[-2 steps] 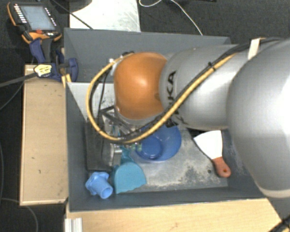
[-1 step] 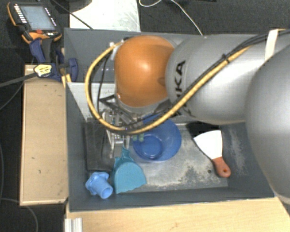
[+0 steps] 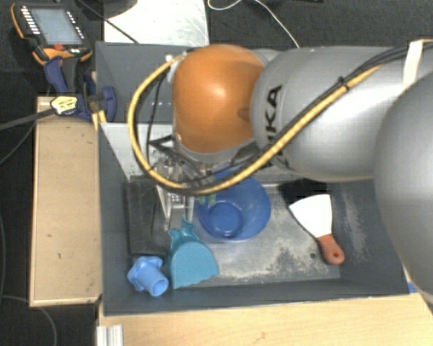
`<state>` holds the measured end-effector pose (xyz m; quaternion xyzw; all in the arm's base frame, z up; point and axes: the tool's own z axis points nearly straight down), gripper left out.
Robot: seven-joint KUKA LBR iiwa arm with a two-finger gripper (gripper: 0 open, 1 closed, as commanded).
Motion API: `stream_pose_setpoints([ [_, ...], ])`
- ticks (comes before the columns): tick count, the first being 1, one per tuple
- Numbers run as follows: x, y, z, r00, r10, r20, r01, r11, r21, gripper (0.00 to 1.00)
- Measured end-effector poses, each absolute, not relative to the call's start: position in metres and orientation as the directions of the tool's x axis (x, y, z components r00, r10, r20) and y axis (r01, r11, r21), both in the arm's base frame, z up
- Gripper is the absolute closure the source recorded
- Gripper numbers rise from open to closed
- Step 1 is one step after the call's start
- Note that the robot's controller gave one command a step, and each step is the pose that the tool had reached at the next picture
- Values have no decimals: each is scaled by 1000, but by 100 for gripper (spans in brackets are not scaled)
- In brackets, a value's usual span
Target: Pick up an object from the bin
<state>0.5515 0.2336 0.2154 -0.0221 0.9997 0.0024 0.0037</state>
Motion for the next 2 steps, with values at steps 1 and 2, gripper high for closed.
stream_pose_setpoints([
  [1,545,235,161,-989,-146,0,-146,989,2,0],
  [2,570,179,135,-993,121,-8,121,993,5,0],
])
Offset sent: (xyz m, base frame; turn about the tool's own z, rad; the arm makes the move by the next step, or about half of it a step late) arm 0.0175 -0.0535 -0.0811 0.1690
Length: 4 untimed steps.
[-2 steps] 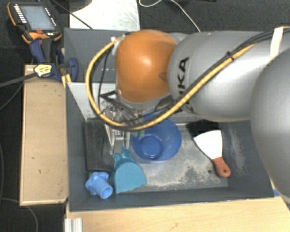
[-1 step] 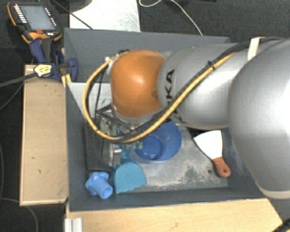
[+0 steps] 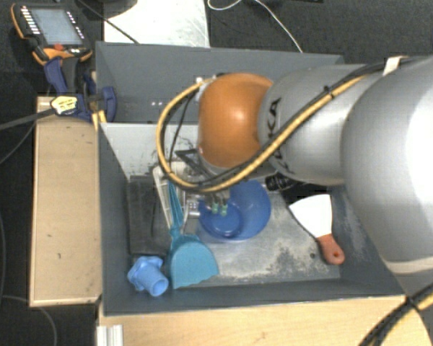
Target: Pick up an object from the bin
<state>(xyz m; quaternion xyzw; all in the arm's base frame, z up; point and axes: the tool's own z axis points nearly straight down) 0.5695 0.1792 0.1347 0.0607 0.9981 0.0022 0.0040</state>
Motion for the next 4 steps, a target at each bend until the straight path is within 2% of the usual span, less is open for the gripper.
stream_pose_setpoints([
  [1,588,176,73,-997,-75,-7,-75,997,5,0],
  [2,578,159,94,-996,91,-2,91,996,6,100],
  [3,578,159,94,-996,93,-2,93,996,7,100],
  [4,579,157,181,-991,133,-1,133,991,6,100],
])
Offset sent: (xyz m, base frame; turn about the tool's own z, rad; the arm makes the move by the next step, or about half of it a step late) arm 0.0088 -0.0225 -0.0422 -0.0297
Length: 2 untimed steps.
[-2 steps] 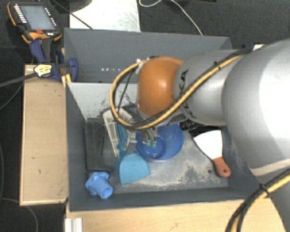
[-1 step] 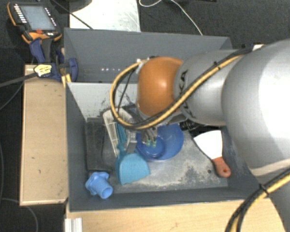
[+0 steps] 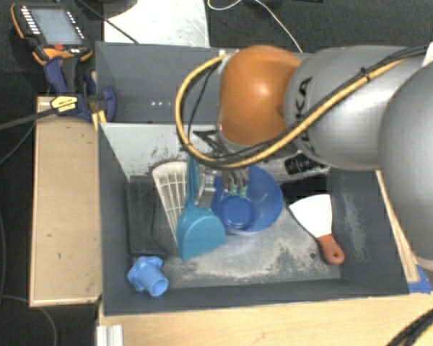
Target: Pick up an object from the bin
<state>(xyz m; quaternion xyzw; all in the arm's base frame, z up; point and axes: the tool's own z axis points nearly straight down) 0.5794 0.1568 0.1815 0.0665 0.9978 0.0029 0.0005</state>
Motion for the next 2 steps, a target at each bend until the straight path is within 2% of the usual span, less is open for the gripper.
stream_pose_setpoints([
  [1,583,154,265,-990,142,-12,141,990,11,100],
  [2,583,160,208,-988,154,2,154,988,5,100],
])
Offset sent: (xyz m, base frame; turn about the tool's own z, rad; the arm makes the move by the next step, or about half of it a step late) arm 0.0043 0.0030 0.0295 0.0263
